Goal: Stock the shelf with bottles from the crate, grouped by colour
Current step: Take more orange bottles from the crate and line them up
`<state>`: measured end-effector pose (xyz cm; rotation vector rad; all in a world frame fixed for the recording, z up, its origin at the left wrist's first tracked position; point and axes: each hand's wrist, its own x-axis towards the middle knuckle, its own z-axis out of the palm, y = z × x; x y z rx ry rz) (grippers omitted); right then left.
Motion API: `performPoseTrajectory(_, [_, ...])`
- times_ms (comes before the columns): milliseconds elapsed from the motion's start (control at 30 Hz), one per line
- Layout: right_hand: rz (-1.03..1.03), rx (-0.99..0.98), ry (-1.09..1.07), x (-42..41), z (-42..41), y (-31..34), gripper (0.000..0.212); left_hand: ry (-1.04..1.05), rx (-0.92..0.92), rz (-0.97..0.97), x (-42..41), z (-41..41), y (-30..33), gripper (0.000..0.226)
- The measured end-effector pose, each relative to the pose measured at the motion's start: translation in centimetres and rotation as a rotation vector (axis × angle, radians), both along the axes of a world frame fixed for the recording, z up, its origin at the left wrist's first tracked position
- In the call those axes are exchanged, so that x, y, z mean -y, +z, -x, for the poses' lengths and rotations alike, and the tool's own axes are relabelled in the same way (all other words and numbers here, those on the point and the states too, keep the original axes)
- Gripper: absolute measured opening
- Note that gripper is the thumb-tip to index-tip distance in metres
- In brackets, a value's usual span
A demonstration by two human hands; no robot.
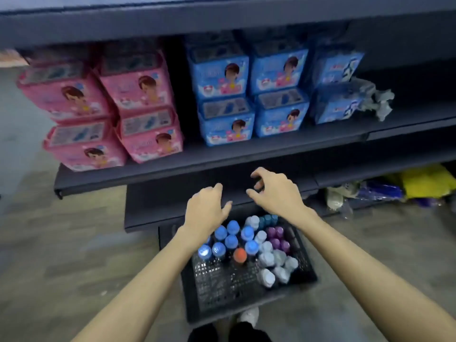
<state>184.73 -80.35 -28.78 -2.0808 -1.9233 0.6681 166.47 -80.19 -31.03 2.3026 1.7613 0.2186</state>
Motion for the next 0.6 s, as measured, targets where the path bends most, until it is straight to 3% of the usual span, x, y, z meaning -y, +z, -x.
performPoseTrajectory(200, [0.256,-0.007,-0.036,2.9,-1.0,-11.8,0.037,0.009,-0.072,0.25,4.1,-0.2,-10.2,0.035])
performPoseTrajectory(367, [0.454,0.019,0.003,5.4,-0.4,-22.5,0.05,0.062,-0.082,0.401,7.7,0.0,-18.1,0.037])
performPoseTrajectory(600, [0.512,0.072,0.074,6.5,1.7,-32.4,0.045,0.131,-0.062,0.489,9.5,0.8,-26.0,0.039])
